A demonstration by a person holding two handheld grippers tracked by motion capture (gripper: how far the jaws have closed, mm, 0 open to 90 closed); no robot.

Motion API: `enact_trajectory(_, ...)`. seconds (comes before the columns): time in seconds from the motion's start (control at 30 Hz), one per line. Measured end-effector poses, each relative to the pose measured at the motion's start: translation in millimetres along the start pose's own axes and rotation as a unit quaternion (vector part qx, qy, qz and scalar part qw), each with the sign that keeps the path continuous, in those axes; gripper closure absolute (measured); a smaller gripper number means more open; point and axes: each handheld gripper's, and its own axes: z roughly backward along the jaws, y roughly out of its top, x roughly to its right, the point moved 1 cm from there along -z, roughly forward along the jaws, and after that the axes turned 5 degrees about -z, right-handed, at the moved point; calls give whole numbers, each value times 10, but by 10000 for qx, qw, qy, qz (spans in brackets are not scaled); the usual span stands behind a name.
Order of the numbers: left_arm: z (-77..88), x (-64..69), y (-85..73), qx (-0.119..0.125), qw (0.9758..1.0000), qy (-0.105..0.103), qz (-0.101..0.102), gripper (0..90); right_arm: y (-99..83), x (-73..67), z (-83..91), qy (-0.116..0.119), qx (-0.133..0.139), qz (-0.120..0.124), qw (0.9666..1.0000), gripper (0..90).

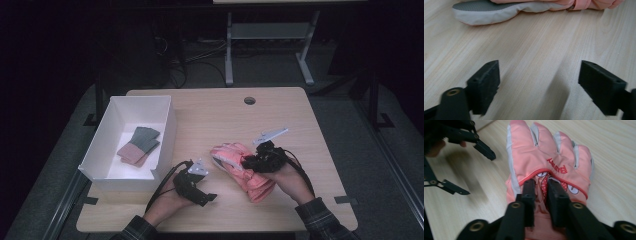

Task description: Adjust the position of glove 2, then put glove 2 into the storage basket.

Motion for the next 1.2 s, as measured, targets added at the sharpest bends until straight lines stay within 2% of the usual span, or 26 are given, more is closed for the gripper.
enact_trajectory(0.03, 9, -1, 0, 28, 10000, -12, -2, 185, 0, 0, 0, 0, 0, 0, 10000, 693)
enact_trajectory(0.07, 16, 4, 3, 84, 10000, 13, 34, 223, 11, 2, 53, 15, 81, -43, 10000, 648)
enact_trajectory(0.13, 41, -4, 9, 120, 9999, 7, -17, 243, 18, 11, 78, 13, 162, -4, 9999, 621)
enact_trajectory(0.2, 71, -1, 21, 261, 9996, -3, 64, 365, 34, 36, 171, 9, 417, 62, 9991, 596)
enact_trajectory(0.23, 82, -8, 28, 258, 9996, -42, 41, 429, 35, 45, 208, 2, 517, 53, 9987, 618)
enact_trajectory(0.27, 82, -8, 28, 258, 9996, -42, 41, 477, 35, 45, 208, 2, 517, 53, 9987, 618)
enact_trajectory(0.3, 85, -6, 43, 285, 9995, -70, 106, 477, 31, 64, 247, -3, 589, 73, 9982, 644)
enact_trajectory(0.43, 104, -9, 121, 366, 9992, -126, 96, 762, -24, 195, 405, -181, 880, 113, 9959, 852)
enact_trajectory(0.47, 99, -9, 175, 383, 9991, -153, 78, 875, -72, 268, 449, -272, 888, 97, 9956, 900)
enact_trajectory(0.5, 99, -9, 175, 383, 9991, -153, 78, 896, -72, 268, 449, -272, 888, 97, 9956, 900)
enact_trajectory(0.6, 49, -13, 247, 246, 9996, -140, -35, 897, -239, 460, 476, -439, 784, -16, 9960, 900)
enact_trajectory(0.63, 49, -13, 247, 246, 9996, -140, -35, 897, -239, 460, 476, -439, 784, -16, 9960, 900)
enact_trajectory(0.67, 11, -14, 267, 226, 9996, -164, -9, 897, -336, 540, 470, -485, 742, -40, 9961, 900)
enact_trajectory(0.7, 11, -14, 267, 226, 9996, -164, -9, 897, -336, 540, 470, -485, 742, -40, 9961, 900)
enact_trajectory(0.73, -16, -8, 277, 283, 9995, -152, 50, 897, -423, 604, 451, -501, 682, -86, 9964, 900)
enact_trajectory(0.77, -27, -10, 284, 208, 9996, -169, 14, 897, -423, 604, 451, -501, 682, -86, 9964, 900)
enact_trajectory(0.87, -94, 11, 332, 177, 9997, -153, 9, 897, -583, 711, 399, -529, 544, -213, 9969, 900)
enact_trajectory(1.07, -209, 7, 417, 164, 9998, -140, 32, 896, -714, 766, 271, -364, 305, -342, 9983, 900)
enact_trajectory(1.2, -309, -1, 470, 103, 9998, -161, -30, 897, -771, 721, 206, -245, 124, -198, 9994, 900)
